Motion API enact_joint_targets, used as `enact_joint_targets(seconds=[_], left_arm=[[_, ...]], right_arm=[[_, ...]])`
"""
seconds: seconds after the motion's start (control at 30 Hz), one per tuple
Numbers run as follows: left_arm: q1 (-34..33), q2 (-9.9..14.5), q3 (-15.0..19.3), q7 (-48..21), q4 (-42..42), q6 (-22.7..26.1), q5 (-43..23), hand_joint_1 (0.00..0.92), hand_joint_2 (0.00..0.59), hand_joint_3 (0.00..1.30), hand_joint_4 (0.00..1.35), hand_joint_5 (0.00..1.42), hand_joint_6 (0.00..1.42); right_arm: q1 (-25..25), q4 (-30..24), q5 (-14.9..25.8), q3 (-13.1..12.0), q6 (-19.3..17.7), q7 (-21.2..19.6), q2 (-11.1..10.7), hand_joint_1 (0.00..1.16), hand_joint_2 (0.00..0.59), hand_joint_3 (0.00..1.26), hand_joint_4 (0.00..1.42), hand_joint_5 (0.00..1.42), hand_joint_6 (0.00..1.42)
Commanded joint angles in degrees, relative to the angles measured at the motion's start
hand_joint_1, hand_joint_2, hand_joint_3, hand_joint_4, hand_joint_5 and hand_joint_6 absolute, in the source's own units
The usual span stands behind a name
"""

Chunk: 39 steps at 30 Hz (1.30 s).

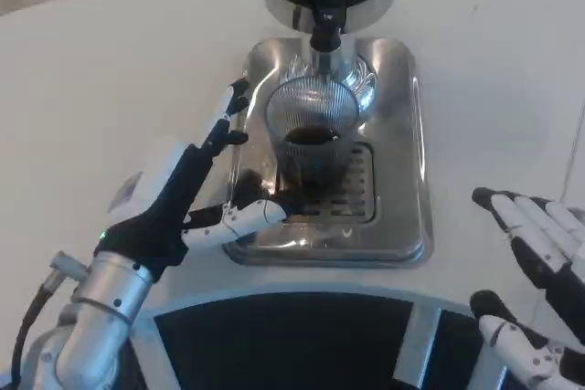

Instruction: Grasp the cup under the faucet to collect the drink, then remove the cup.

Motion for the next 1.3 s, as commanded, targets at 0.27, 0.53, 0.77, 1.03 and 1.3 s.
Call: enact_joint_targets(seconds=[0.27, 0.53, 0.77, 1.03, 1.3], left_arm=[[-3.59, -1.90, -1.72, -0.19, 4.37, -1.25, 0.74, 0.229, 0.048, 0.00, 0.00, 0.24, 0.19], [-5.78, -3.33, -3.35, 0.04, 7.33, -1.63, 1.20, 0.235, 0.046, 0.00, 0.00, 0.24, 0.19], [-6.96, -4.34, -4.10, 0.22, 8.61, -1.73, 1.51, 0.239, 0.046, 0.00, 0.00, 0.24, 0.19], [-9.96, -5.65, -4.75, 1.76, 12.12, -1.60, 3.02, 0.240, 0.046, 0.00, 0.00, 0.24, 0.19], [-12.27, -6.71, -5.54, 3.82, 14.78, -0.83, 3.88, 0.241, 0.046, 0.00, 0.00, 0.25, 0.19]], right_arm=[[4.86, -0.81, -5.99, 2.95, 3.54, -1.21, 0.49, 0.02, 0.510, 0.00, 0.00, 0.00, 0.00], [10.19, -0.81, -7.88, 4.83, 5.56, -5.41, -1.60, 0.02, 0.510, 0.00, 0.00, 0.00, 0.00], [11.72, -0.81, -8.86, 6.69, 9.25, -7.88, -4.63, 0.03, 0.510, 0.00, 0.00, 0.00, 0.00], [12.44, -0.81, -7.58, 7.36, 10.54, -8.67, -5.87, 0.03, 0.515, 0.00, 0.00, 0.00, 0.00], [13.77, -0.81, -6.14, 6.75, 10.54, -9.44, -6.33, 0.03, 0.521, 0.00, 0.00, 0.00, 0.00]])
